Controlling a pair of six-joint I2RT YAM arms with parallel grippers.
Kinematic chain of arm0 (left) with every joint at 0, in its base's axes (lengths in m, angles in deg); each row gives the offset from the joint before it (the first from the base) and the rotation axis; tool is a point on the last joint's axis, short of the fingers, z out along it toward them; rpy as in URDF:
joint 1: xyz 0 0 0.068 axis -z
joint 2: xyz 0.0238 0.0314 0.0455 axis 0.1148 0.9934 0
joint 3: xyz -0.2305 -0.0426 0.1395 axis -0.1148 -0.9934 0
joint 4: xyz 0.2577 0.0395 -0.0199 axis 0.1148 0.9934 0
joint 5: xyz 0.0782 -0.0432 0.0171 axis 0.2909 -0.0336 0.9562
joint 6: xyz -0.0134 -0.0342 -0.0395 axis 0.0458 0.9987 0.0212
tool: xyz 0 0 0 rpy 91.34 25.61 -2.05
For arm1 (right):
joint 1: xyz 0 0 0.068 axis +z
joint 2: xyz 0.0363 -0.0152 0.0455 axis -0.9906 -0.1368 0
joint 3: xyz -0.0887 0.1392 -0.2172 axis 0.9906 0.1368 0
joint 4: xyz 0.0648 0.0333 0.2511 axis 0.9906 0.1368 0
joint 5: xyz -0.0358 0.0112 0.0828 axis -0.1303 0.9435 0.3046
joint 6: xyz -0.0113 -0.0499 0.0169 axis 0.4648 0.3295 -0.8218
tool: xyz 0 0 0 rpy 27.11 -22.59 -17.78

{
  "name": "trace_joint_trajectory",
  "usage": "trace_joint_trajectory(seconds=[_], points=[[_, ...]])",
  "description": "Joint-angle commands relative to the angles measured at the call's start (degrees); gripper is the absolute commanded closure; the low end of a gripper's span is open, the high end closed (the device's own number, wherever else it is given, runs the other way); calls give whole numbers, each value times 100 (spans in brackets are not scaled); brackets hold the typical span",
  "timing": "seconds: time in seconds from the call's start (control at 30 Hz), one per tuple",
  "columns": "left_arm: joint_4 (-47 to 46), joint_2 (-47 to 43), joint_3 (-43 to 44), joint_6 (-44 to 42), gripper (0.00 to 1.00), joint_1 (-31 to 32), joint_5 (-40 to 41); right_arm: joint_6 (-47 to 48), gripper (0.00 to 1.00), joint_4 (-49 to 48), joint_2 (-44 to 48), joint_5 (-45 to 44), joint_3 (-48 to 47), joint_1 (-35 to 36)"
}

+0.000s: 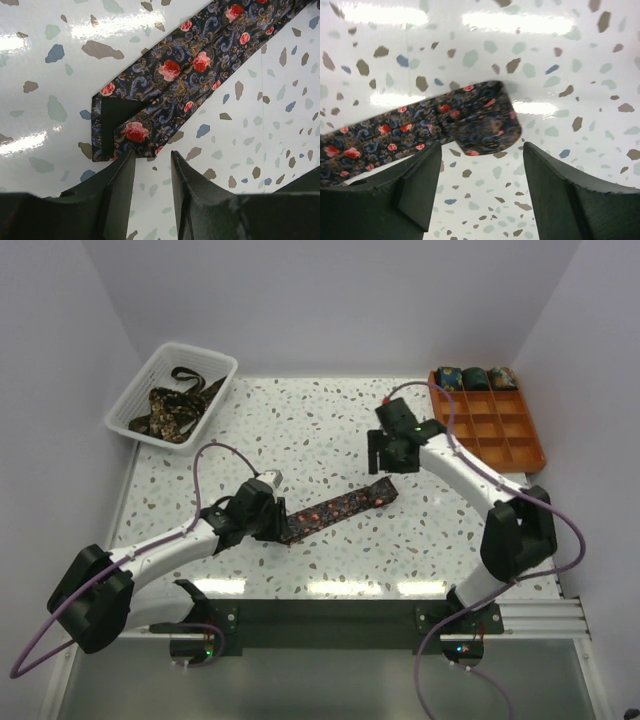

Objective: Roll the ties
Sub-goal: Roll the tie

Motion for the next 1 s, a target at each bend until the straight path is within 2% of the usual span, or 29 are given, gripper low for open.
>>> trace_joint_trajectory(seconds=[0.0,0.03,0.07,0.17,0.2,0.3,0.5,0.97], points=[[-209,-75,40,45,60,30,55,125,30,-648,665,1230,488,-921],[-218,-75,22,45,60,30,55,108,27,-963,745,1450,803,-1332],[-218,-66,31,45,60,30,55,99,24,-1148,806,2131,971,-1545],[-226,-66,14,36,60,30,64,-129,15,-2097,1000,3222,1762,-2266],[-235,-66,13,36,60,30,47,-269,14,-2552,1018,3463,2112,-2546],[-262,-14,22,45,60,30,38,-498,14,-3283,861,4202,2623,-2811],[-262,75,75,-17,60,30,-6,-868,14,-4286,719,4563,3213,-2865],[-332,145,57,-26,60,30,-85,-763,14,-4903,605,4758,3680,-2883]])
